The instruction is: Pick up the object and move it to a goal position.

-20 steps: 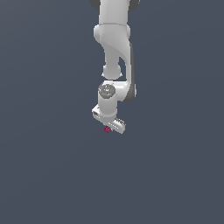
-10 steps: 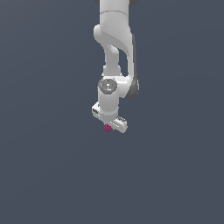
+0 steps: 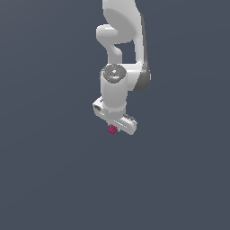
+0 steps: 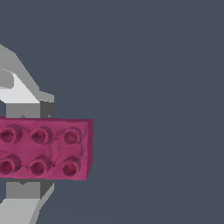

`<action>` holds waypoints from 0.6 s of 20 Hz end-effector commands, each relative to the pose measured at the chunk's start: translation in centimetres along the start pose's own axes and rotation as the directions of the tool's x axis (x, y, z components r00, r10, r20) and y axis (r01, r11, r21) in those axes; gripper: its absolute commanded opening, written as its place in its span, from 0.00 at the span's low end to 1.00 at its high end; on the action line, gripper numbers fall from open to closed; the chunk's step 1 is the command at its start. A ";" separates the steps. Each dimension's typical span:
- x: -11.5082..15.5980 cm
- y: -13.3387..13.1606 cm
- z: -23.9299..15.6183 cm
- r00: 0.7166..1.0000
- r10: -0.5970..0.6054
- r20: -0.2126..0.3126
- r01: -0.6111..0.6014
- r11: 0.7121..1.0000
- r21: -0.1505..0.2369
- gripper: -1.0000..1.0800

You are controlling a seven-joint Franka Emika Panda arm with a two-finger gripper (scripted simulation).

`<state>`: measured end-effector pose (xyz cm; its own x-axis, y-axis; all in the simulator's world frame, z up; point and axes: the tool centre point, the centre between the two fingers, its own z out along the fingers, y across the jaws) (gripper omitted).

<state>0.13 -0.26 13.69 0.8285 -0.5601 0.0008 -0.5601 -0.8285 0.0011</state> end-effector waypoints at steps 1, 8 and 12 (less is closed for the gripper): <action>0.7 -0.8 -2.5 1.000 0.000 0.000 0.000 1.000 0.000 0.00; 2.6 -3.2 -8.9 1.000 0.000 0.000 0.000 1.000 -0.001 0.00; 3.6 -4.4 -12.1 1.000 0.000 0.000 0.000 1.000 -0.001 0.00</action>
<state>5.03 1.23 24.56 0.8283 -0.5603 0.0018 -0.5603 -0.8283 0.0012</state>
